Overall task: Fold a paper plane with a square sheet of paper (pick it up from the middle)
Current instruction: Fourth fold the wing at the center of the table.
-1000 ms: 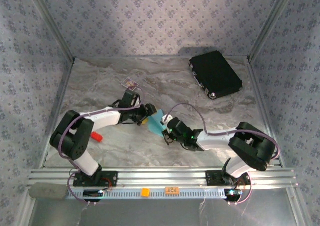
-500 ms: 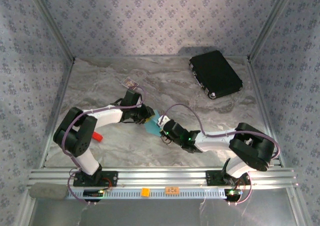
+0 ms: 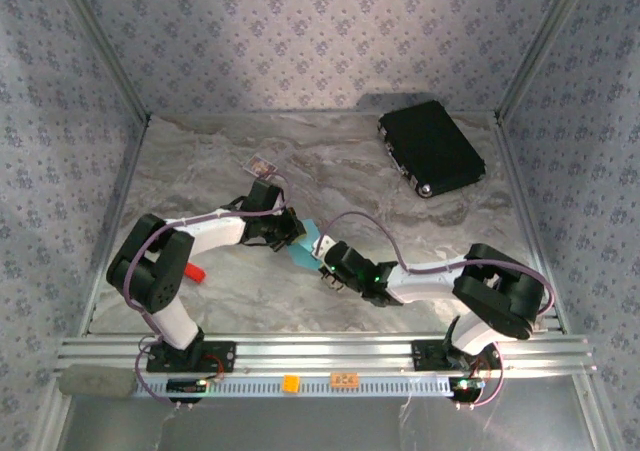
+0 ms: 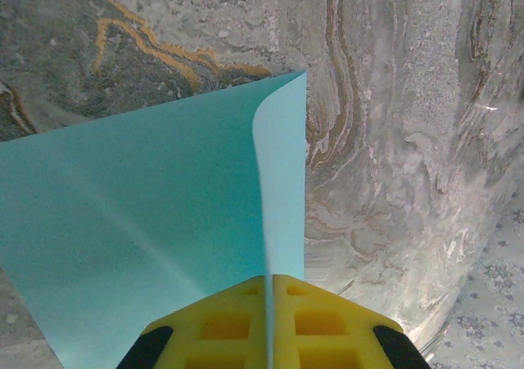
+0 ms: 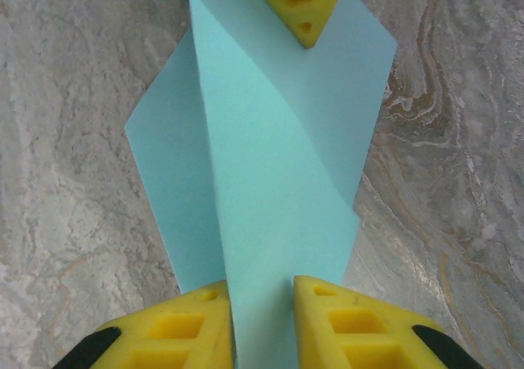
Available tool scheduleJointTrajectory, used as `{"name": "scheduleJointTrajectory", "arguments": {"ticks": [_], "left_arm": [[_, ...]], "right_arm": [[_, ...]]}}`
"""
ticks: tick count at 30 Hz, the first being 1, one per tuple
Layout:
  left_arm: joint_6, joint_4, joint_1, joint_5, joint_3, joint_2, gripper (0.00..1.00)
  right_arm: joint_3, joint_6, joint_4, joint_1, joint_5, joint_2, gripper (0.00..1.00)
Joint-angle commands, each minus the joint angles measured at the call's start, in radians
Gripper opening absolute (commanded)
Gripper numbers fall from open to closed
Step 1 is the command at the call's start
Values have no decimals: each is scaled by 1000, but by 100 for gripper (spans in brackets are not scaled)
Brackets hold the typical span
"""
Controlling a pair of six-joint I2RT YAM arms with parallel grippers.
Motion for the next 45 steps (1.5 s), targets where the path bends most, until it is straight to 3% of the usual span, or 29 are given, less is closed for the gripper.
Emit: {"name": "scheduleJointTrajectory", "arguments": {"ticks": [1,13,23,27,32,35,45], "left_arm": [[7,-19,-1,21,25,2,0],[6,-14,-2,26,23,2,0],[13,-13,6,21,18,-12,4],[29,-21,14,10,17,-38,17],[64,-84,27,-54,26,-108,57],[89,-139,28,-121,26,-163,67],[98,-137,39,-165,-21,-222,68]], "right_arm": [[12,-46,-3,10,44,14,29],[4,-69,26,19,66,15,27],[6,-52,16,16,49,13,9],[18,-8,-7,3,21,21,3],[65,101,-38,-58,-138,49,0],[85,180,-33,-103,-254,74,0],[100,357,-6,-228,-525,107,0]]}}
